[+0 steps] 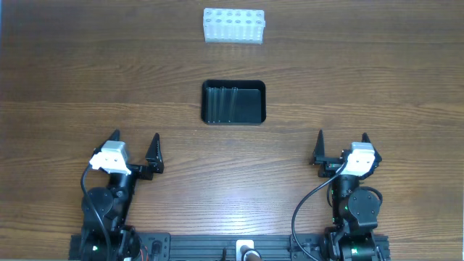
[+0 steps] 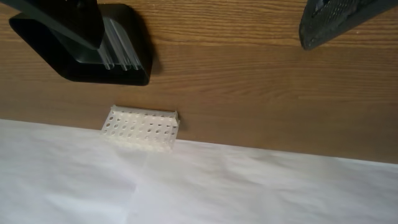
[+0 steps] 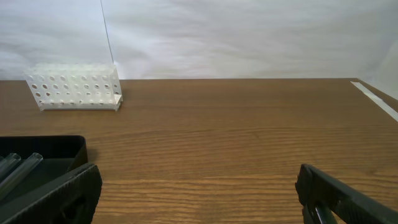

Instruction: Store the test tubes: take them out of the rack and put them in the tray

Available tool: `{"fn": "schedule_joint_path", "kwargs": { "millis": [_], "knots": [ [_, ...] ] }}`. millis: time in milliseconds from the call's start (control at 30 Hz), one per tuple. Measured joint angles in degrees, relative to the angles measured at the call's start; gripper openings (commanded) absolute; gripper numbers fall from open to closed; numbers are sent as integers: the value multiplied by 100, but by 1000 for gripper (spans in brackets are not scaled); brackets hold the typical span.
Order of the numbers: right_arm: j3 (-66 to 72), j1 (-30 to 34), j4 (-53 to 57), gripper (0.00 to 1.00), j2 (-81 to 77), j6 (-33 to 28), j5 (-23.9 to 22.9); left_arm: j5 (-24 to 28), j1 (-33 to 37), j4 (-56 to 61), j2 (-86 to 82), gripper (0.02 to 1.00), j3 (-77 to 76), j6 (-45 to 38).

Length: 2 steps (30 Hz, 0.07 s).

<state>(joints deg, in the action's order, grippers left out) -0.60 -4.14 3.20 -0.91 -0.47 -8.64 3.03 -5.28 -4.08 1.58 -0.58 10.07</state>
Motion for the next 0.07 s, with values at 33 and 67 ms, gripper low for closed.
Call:
{"fn": "schedule_joint_path", "kwargs": {
  "millis": [33,67],
  "knots": [
    [0,0,0,991,0,-2,0,0,0,0,0,1000,0,-2],
    [0,0,0,993,0,0,0,0,0,0,0,1000,0,0]
  ]
}}
